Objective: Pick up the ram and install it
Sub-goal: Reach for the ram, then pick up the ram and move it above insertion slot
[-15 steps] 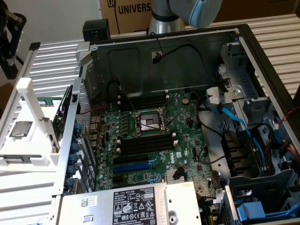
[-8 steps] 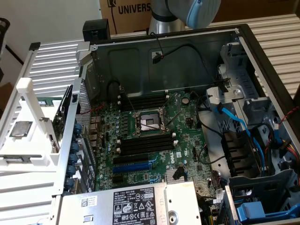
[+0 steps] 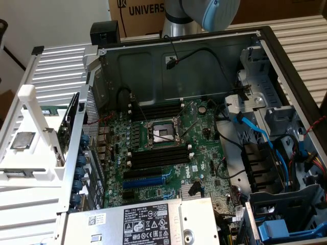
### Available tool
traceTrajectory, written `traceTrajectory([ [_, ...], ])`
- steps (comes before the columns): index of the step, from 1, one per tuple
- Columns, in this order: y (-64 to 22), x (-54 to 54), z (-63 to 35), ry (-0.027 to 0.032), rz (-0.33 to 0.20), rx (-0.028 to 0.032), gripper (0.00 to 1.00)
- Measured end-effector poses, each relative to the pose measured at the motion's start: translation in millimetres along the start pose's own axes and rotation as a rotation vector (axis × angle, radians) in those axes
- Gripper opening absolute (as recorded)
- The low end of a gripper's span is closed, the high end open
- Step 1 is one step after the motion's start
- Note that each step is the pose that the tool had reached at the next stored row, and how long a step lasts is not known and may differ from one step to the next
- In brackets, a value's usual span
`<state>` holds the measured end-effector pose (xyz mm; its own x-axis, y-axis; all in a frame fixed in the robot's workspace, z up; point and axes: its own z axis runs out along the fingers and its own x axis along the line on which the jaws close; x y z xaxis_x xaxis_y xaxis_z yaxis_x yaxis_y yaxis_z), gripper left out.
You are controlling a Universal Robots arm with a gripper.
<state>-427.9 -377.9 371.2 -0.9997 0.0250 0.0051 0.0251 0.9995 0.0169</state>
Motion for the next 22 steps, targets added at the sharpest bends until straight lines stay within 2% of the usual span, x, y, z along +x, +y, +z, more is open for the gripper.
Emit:
traceTrajectory([
  [1, 1.9, 5.9, 1.4, -0.0003, 0.0, 0.0002, 0.1],
  [4, 2.6, 14.2, 2.1, 0.0, -0.001, 0.0003, 0.1],
  [20, 2.6, 14.3, 2.1, 0.0042, 0.0, 0.0005, 0.1],
  [22, 2.6, 14.3, 2.1, 0.0044, -0.018, 0.0003, 0.1],
])
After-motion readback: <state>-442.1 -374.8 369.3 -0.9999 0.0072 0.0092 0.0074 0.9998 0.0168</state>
